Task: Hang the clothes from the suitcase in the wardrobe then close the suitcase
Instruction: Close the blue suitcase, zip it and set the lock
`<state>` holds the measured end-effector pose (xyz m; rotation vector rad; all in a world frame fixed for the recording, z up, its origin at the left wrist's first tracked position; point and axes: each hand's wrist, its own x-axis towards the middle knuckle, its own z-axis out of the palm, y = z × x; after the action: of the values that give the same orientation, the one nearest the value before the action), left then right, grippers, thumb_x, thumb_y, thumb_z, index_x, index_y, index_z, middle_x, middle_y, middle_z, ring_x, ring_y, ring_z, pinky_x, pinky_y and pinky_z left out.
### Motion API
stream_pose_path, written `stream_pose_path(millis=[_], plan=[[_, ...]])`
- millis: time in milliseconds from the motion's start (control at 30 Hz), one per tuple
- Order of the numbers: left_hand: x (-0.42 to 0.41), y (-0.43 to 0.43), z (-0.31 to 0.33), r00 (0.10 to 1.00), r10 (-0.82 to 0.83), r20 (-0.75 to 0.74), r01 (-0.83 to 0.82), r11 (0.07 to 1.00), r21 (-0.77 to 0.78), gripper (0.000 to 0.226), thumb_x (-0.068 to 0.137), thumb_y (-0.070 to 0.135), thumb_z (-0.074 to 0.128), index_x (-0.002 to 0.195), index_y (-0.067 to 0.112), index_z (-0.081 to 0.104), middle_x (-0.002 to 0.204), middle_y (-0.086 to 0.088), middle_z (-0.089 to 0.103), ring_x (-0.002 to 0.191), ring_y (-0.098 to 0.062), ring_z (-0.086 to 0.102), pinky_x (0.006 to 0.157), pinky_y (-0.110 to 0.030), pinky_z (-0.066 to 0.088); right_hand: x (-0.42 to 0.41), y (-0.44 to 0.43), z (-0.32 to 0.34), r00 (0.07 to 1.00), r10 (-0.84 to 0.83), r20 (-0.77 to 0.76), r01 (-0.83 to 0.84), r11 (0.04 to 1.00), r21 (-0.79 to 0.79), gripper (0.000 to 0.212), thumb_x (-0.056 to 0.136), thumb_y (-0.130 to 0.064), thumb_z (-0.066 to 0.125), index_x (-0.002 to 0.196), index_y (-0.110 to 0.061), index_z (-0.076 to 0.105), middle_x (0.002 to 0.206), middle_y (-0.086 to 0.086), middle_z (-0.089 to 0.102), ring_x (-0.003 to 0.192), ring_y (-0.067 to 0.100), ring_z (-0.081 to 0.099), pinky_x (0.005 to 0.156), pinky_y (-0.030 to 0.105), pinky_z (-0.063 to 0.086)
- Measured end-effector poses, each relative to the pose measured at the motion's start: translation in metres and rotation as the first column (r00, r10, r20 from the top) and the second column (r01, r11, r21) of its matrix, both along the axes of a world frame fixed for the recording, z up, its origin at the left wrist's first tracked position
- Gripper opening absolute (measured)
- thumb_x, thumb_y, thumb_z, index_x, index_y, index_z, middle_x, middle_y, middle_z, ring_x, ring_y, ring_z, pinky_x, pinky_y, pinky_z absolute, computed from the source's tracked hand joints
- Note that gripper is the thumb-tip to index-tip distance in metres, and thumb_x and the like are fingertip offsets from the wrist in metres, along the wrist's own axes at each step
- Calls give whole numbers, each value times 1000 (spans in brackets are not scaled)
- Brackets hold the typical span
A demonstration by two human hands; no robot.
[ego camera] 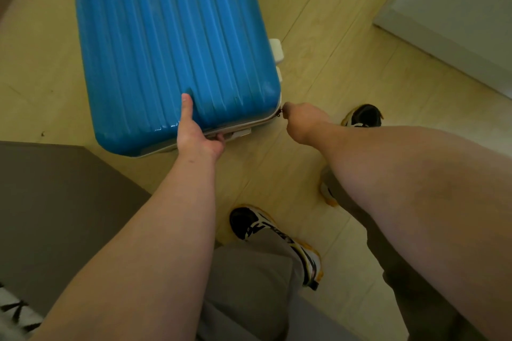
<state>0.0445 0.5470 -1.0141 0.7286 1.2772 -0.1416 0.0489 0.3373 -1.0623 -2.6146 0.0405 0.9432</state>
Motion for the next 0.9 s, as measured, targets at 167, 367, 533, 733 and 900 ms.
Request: stream_pose_path(millis=[167, 367, 533, 733, 900], plan=[[2, 2, -1, 1000, -12, 0, 12, 1000, -4, 76, 59, 52, 94, 120, 22, 59, 125, -6, 59, 109, -35, 56, 97, -52, 47, 4, 4, 2, 994, -103, 47, 104, 994, -20, 38, 99, -4, 36, 132, -15, 51, 112, 12, 63, 91, 28, 61, 79, 45, 57], [9, -12, 5, 997, -36, 72, 41, 996, -75, 69, 69, 49, 89, 119, 18, 53, 125, -12, 58, 108, -41, 58, 100, -59, 47, -38, 48, 1, 858, -512, 37, 502, 853, 145, 37, 98, -5, 33, 125, -16, 56, 104, 9, 61, 88, 26, 58, 72, 37, 46], [4, -20, 4, 986, -162, 34, 164, 984, -70, 78, 68, 53, 88, 127, 18, 50, 126, -14, 58, 107, -41, 62, 98, -59, 49, -45, 66, -7, 902, -429, -40, 431, 893, 130, 37, 96, -4, 36, 125, -13, 56, 119, 16, 64, 104, 34, 63, 87, 45, 55], [-6, 4, 3, 902, -413, -124, 414, 910, -18, 118, 54, 83, 76, 150, 26, 37, 147, -9, 48, 115, -36, 59, 102, -52, 47, -44, 49, -3, 931, -364, -27, 365, 927, 90, 46, 94, -2, 32, 134, -17, 49, 124, 14, 63, 109, 35, 62, 89, 47, 53], [-12, 58, 2, 998, -55, 6, 55, 997, 46, 119, 62, 91, 60, 156, 26, 28, 157, -13, 38, 134, -44, 46, 104, -68, 42, -44, 36, -5, 924, -383, 12, 381, 921, 82, 50, 92, -1, 36, 136, -21, 49, 123, 12, 63, 107, 32, 62, 87, 45, 54]])
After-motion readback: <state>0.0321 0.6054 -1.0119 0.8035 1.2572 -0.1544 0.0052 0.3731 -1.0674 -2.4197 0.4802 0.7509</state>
